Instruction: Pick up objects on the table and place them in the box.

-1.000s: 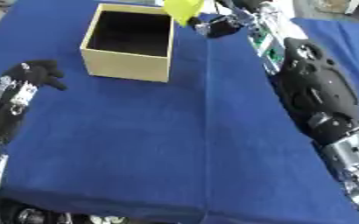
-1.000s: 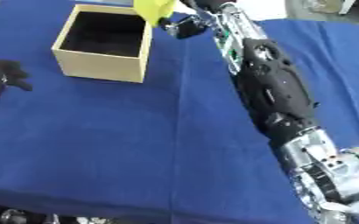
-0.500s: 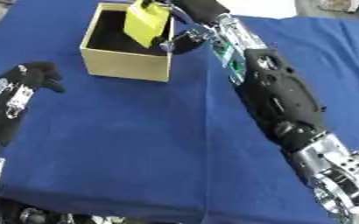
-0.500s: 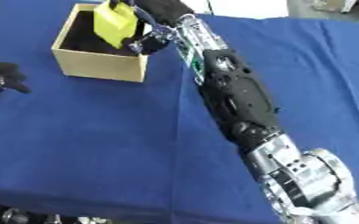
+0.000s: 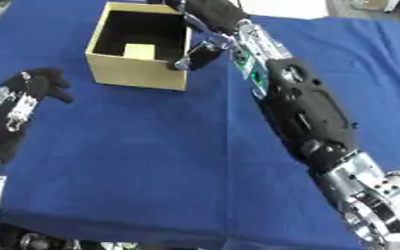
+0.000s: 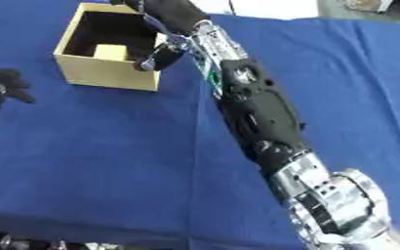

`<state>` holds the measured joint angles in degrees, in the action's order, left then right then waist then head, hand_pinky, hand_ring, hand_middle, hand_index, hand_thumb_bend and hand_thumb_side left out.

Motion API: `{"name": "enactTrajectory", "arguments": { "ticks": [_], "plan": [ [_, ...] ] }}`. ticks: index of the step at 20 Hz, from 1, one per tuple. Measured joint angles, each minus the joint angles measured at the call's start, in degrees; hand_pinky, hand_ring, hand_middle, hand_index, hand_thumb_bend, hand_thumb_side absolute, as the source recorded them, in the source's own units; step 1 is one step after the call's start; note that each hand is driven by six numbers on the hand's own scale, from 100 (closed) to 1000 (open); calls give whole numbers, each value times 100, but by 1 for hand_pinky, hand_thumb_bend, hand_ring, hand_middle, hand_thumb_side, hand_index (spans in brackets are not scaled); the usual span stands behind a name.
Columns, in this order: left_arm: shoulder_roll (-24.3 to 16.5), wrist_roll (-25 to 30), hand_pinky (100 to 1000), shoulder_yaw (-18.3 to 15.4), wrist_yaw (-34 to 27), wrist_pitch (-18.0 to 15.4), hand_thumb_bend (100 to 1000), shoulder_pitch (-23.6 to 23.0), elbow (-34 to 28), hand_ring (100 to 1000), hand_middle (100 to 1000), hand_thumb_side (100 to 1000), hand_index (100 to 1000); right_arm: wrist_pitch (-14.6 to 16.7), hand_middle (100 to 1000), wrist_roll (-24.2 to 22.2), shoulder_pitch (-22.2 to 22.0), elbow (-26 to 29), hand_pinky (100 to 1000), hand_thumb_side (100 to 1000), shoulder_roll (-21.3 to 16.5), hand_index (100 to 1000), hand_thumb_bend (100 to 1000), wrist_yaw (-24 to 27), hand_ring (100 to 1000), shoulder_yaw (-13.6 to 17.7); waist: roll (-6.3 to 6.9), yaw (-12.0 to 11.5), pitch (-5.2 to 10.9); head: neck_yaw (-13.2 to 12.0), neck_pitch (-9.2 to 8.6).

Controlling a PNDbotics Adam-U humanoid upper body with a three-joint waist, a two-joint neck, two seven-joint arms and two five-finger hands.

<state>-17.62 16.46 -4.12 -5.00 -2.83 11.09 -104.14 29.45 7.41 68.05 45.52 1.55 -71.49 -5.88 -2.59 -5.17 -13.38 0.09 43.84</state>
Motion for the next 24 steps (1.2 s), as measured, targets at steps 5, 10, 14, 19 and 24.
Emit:
{"name": "enactTrajectory", "arguments": {
  "ticks": [5, 10, 14, 19, 24],
  "plan": [
    [0, -44, 1000, -43, 0, 18, 285, -53, 3, 596, 627, 703, 779, 16, 671, -69, -59, 161, 708, 105, -235, 775, 359, 992, 754, 21, 11, 216, 33, -103, 0],
    [0, -140, 1000, -145, 1, 23, 284, -118, 13, 598, 627, 703, 779, 7, 667, -556, -316, 456, 715, 289, -766, 752, 100, 2896, 758, 24, 49, 485, 72, -263, 0],
    [0, -223, 1000, -221, 6, 20, 282, -178, 32, 598, 627, 702, 778, -430, 633, -984, -765, 874, 708, 526, -1321, 710, 100, 4871, 746, 95, 122, 678, 86, -387, 0],
    [0, -320, 1000, -308, 21, 19, 281, -209, 34, 598, 627, 701, 778, -1197, 631, -1417, -1485, 1617, 708, 665, -1945, 701, 100, 6966, 747, 96, 147, 851, 103, -493, 0],
    [2, -386, 1000, -360, 31, 23, 280, -244, 35, 598, 628, 704, 779, -1752, 621, -1556, -2203, 2141, 704, 732, -2316, 691, 100, 8098, 742, 206, 179, 912, 103, -559, 0]
  ]
}}
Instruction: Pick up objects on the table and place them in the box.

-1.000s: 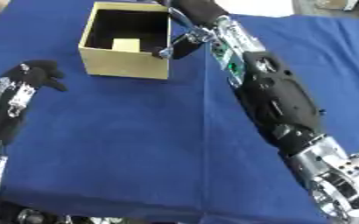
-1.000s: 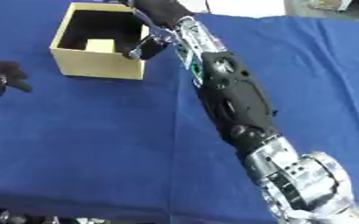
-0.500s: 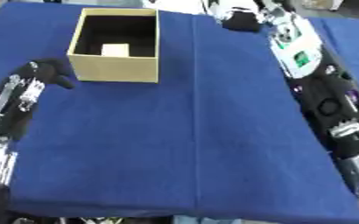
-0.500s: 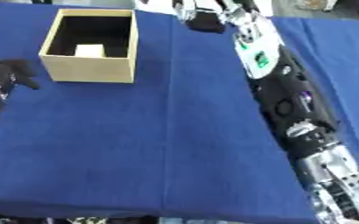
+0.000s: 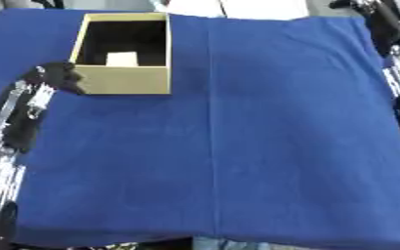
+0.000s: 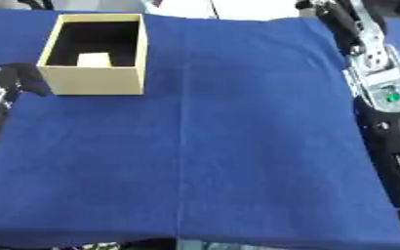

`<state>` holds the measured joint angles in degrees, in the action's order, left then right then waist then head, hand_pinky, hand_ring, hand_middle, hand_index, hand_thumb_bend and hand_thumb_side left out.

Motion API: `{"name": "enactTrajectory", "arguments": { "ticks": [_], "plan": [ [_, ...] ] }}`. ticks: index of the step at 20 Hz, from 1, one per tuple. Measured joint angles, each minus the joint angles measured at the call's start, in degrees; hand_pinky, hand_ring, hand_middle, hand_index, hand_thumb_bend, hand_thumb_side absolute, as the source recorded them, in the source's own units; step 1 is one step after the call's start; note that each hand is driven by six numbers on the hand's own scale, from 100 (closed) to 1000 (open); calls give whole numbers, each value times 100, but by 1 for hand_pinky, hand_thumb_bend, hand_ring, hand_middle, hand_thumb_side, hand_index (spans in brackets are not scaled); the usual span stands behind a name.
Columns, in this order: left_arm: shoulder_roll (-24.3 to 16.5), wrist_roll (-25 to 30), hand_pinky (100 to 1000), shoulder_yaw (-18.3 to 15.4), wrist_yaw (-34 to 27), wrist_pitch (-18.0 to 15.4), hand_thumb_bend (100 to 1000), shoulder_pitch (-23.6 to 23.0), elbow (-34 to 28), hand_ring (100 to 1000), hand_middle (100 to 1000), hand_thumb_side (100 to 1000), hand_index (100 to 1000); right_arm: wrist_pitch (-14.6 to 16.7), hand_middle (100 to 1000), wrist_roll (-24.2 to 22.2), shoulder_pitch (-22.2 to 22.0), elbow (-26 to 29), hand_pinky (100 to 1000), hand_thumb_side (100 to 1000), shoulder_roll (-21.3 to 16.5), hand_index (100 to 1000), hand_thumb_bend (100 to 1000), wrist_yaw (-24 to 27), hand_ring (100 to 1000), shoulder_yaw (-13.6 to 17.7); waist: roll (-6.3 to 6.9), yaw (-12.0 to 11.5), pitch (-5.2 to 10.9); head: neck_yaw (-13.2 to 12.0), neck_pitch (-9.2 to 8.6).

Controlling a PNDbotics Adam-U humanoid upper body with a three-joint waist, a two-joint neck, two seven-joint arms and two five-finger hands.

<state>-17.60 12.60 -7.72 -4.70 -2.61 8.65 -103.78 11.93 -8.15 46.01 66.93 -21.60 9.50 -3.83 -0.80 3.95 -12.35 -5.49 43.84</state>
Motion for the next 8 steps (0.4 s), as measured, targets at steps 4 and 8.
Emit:
{"name": "enactTrajectory", "arguments": {
  "ticks": [4, 8],
  "plan": [
    [3, -38, 1000, -35, 17, -5, 282, -14, 1, 597, 626, 704, 779, -264, 620, 35, -444, 284, 702, 727, -94, 690, 100, 536, 740, 105, 35, 11, 0, -51, 0],
    [52, -54, 1000, -56, 19, 1, 282, -25, 1, 597, 627, 703, 779, -394, 618, 97, -723, 544, 700, 737, -96, 689, 100, 828, 738, 196, 51, 38, 0, -71, 0]
  ]
}}
